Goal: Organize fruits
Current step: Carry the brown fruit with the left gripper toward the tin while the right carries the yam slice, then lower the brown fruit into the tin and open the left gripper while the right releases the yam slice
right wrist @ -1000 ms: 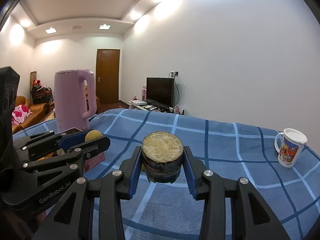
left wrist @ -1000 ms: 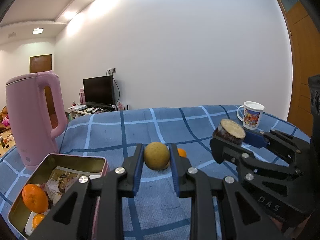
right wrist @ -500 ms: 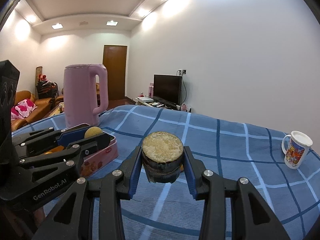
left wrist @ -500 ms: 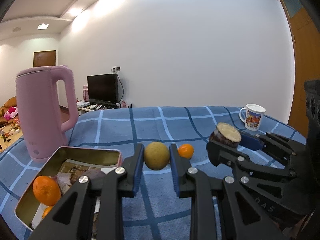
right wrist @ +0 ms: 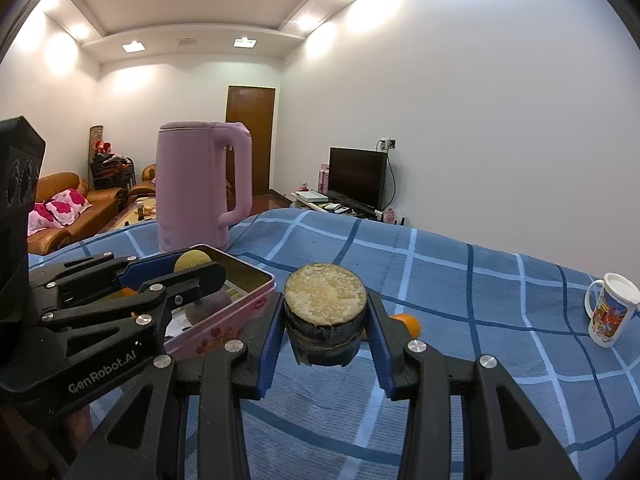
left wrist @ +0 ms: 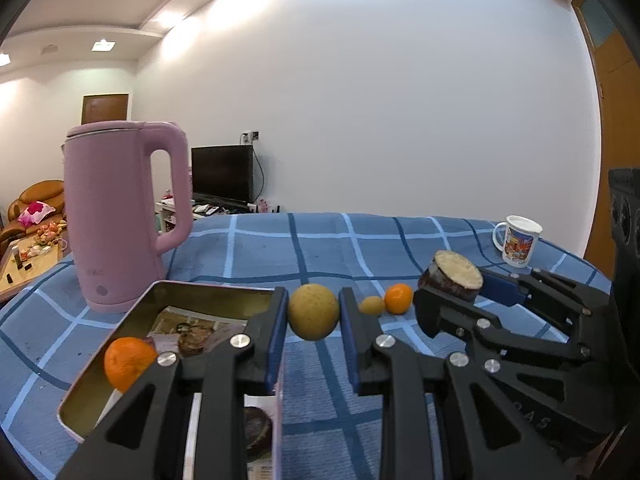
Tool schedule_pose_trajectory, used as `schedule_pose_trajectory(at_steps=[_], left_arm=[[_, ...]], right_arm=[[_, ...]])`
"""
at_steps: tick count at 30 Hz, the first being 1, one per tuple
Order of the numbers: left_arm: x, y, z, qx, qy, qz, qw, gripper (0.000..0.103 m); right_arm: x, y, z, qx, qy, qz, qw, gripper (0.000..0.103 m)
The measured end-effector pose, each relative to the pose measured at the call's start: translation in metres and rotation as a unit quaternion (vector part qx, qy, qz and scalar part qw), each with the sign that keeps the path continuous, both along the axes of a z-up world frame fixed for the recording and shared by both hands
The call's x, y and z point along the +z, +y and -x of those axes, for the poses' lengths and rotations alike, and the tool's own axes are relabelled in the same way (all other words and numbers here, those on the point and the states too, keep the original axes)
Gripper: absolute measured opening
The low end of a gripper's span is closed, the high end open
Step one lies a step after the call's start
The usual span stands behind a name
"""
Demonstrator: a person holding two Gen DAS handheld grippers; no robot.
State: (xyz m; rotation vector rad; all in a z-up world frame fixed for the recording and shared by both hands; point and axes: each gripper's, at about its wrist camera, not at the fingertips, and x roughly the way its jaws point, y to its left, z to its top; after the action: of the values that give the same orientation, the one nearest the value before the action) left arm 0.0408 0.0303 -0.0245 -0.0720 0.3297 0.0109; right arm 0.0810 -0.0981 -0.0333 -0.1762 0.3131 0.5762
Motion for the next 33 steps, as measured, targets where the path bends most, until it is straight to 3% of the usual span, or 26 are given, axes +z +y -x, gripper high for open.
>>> schedule_pose_trajectory(at_steps=[33], left_arm=[[0.002, 0.051, 0.016, 0.049, 0.008, 0.006, 0.9987, 0.027]], right_arm=[[0.008, 0.054, 0.019, 0.061, -0.001, 0.009, 0.998, 0.042]])
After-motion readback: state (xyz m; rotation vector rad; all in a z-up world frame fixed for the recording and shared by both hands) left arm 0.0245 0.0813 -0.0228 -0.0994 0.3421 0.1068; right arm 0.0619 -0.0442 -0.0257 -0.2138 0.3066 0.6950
